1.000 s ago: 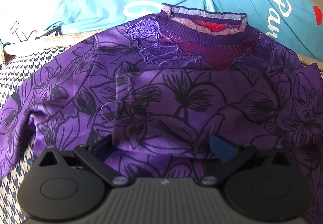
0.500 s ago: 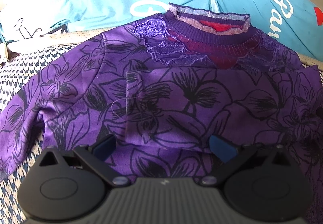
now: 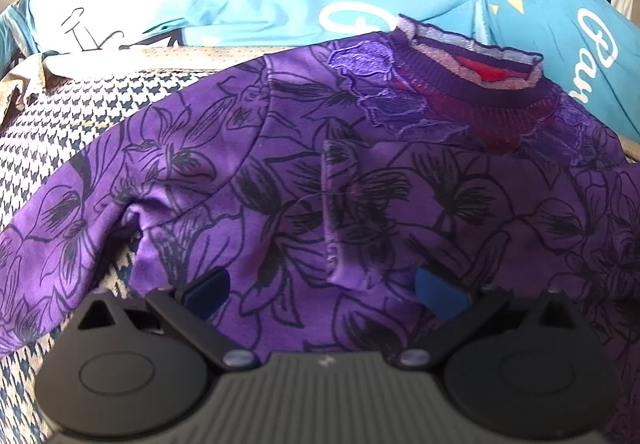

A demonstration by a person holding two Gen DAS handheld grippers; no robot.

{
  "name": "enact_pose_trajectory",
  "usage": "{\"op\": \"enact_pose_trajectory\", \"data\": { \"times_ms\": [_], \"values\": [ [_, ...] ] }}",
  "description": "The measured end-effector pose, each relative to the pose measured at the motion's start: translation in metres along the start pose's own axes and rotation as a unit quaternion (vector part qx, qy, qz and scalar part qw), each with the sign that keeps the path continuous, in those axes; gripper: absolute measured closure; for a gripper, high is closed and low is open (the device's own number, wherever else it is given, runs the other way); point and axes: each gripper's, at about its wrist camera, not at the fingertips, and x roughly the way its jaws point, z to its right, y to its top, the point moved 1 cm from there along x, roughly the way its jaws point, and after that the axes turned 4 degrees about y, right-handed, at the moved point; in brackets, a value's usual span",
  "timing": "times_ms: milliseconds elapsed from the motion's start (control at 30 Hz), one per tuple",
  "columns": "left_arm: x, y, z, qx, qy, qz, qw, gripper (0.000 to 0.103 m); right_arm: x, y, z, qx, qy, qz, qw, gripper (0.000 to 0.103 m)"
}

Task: Fold clothes
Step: 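Open the right tool and withdraw it from the folded sleeve, then move the left tool to the other purple sleeve and grasp it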

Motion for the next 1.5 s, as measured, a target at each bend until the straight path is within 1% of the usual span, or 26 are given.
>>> {"op": "enact_pose_trajectory", "data": {
  "times_ms": [67, 133, 200, 267, 433, 533, 633, 733, 833, 967, 1167, 1267, 1500],
  "values": [
    [0.001, -0.001, -0.004, -0.002, 0.005, -0.005, 1.0, 0.0, 0.01, -0.006, -0.008, -0.015, 0.018, -0.043, 0.999, 0.088],
    [0.003, -0.002, -0.007, 0.0, 0.01, -0.013, 0.9999, 0.0, 0.021, -0.016, -0.013, -0.024, 0.004, -0.076, 0.997, 0.087],
    [0.007, -0.004, -0.008, 0.005, 0.012, -0.024, 0.9996, 0.0, 0.023, -0.023, -0.017, -0.039, -0.002, -0.069, 0.997, 0.087],
    [0.007, -0.005, -0.008, 0.014, 0.014, -0.023, 0.9995, 0.0, 0.022, -0.022, -0.021, -0.054, -0.006, -0.072, 0.996, 0.087],
    [0.003, -0.008, -0.007, 0.025, 0.018, -0.025, 0.9992, 0.0, 0.021, -0.021, -0.02, -0.031, -0.006, -0.071, 0.997, 0.085],
    [0.001, -0.006, -0.01, 0.025, 0.029, -0.027, 0.9989, 0.0, 0.017, -0.019, -0.023, -0.024, -0.005, -0.068, 0.997, 0.081],
    [-0.001, -0.004, -0.017, 0.019, 0.045, -0.025, 0.9985, 0.0, 0.011, -0.015, -0.027, -0.016, -0.006, -0.065, 0.998, 0.08],
    [-0.007, -0.003, -0.027, 0.004, 0.052, -0.021, 0.9984, 0.0, 0.002, -0.01, -0.033, 0.001, -0.004, -0.062, 0.998, 0.08],
    [-0.014, -0.004, -0.038, -0.01, 0.06, -0.014, 0.9981, 0.0, -0.011, -0.008, -0.04, 0.019, 0.011, -0.06, 0.998, 0.079],
    [-0.021, -0.006, -0.052, -0.025, 0.072, -0.014, 0.997, 0.0, -0.026, -0.01, -0.054, 0.027, 0.03, -0.064, 0.997, 0.072],
    [-0.03, -0.016, -0.073, -0.037, 0.087, -0.013, 0.9954, 0.0, -0.05, -0.015, -0.074, 0.039, 0.058, -0.071, 0.995, 0.069],
    [-0.035, -0.023, -0.082, -0.043, 0.09, -0.012, 0.9949, 0.0, -0.054, -0.024, -0.083, 0.032, 0.066, -0.083, 0.994, 0.068],
    [-0.04, -0.039, -0.097, -0.059, 0.105, -0.011, 0.9927, 0.0, -0.062, -0.042, -0.092, 0.041, 0.073, -0.109, 0.99, 0.065]
  ]
}}
